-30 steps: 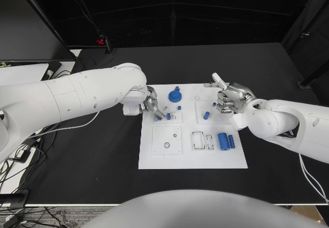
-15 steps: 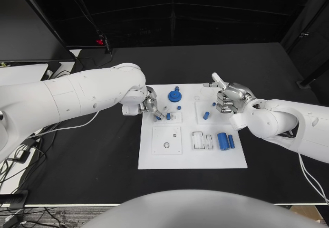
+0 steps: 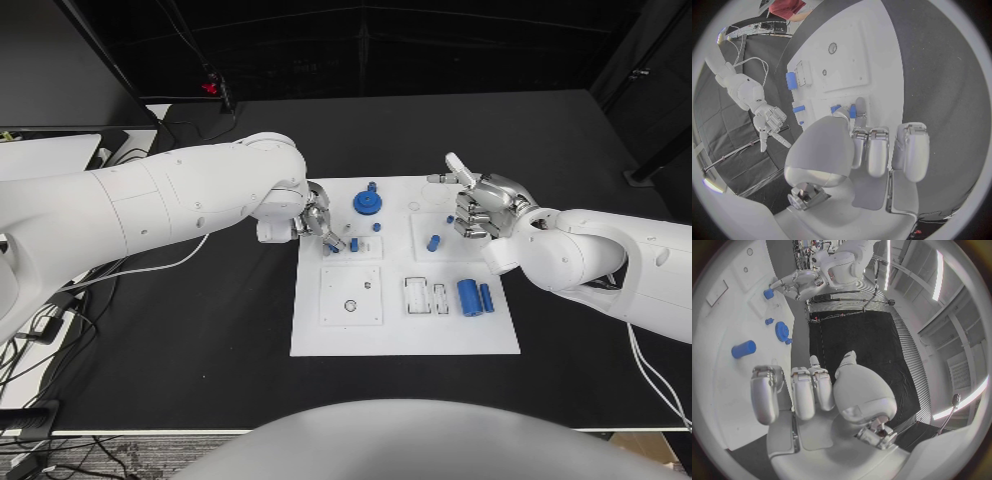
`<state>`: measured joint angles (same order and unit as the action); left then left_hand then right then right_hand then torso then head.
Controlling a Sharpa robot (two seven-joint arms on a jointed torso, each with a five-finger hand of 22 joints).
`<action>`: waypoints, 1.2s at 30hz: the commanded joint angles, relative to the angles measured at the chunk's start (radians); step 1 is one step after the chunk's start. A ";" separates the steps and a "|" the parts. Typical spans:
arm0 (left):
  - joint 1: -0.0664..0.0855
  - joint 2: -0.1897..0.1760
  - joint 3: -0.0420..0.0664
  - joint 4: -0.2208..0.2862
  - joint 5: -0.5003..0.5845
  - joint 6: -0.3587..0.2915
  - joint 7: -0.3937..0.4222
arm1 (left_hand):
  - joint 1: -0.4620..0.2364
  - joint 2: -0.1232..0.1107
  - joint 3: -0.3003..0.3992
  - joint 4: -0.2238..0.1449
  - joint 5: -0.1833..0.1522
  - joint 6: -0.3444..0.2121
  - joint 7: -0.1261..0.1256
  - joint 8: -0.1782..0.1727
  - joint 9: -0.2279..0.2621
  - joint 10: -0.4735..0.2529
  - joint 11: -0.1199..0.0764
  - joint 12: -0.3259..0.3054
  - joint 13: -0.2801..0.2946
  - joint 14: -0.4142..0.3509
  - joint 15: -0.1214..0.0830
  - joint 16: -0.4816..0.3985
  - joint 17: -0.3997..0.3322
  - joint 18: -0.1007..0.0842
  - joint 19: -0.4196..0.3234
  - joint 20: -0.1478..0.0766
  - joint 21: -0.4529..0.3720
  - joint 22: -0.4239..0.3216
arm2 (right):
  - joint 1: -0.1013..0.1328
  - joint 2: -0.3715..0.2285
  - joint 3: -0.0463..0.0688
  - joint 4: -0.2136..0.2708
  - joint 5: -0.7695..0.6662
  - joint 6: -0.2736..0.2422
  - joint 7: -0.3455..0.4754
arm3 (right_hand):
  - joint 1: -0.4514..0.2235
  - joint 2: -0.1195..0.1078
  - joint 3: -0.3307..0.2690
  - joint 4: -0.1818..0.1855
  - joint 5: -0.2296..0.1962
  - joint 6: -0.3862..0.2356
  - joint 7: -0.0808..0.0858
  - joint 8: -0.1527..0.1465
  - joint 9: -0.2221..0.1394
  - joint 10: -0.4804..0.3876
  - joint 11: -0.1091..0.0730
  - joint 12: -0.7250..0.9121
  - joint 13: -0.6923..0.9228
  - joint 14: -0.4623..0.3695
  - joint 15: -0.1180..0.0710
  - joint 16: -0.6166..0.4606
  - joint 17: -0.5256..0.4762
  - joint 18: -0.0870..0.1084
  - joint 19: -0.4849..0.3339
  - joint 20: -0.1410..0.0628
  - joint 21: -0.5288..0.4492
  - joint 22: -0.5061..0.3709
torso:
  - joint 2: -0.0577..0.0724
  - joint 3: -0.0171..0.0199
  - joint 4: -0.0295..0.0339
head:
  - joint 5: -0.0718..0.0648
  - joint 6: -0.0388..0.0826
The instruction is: Assemble the parts on the task board
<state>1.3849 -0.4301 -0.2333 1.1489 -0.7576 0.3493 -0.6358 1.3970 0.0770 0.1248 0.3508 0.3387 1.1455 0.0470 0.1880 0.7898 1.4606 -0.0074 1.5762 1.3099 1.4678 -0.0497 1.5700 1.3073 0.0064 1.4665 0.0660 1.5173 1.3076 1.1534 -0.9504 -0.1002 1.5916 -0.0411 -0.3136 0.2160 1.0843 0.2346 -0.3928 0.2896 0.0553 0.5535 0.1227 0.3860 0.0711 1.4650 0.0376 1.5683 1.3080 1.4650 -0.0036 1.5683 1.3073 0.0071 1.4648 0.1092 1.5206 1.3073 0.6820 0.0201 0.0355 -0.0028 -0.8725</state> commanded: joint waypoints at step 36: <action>-0.010 0.005 -0.003 -0.008 -0.003 0.037 -0.044 | -0.105 0.023 0.143 -0.058 -0.064 -0.071 0.012 -0.020 -0.009 0.110 0.010 -0.005 0.261 0.103 0.010 0.001 0.263 0.020 0.016 0.011 -0.025 0.228 | 0.001 0.002 0.000 0.003 -0.001 0.007 0.009 | 0.003 0.012 -0.004 0.000 0.002 -0.007 -0.001 0.005 0.001 0.106 0.005 0.002 0.263 0.106 0.003 0.002 0.263 0.014 0.032 0.004 -0.003 0.235 | 0.000 0.0002 0.0008 | -0.004 0.000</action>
<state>1.3847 -0.4239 -0.2298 1.1424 -0.7532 0.3698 -0.6441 1.3023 0.1026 0.2168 0.3462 0.2782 1.0909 0.0689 0.1723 0.7829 1.4666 -0.0017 1.5674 1.3071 1.4675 -0.0472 1.5700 1.3073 0.0064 1.4644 0.0686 1.4980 1.3074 1.1534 -0.9489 -0.1002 1.5915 -0.0411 -0.3133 0.2166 1.0884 0.2386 -0.3929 0.2896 0.0553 0.5535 0.1227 0.3860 0.0711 1.4650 0.0376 1.5684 1.3081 1.4650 -0.0035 1.5683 1.3081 0.0071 1.4648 0.1092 1.5208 1.3073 0.6817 0.0203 0.0357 -0.0058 -0.8725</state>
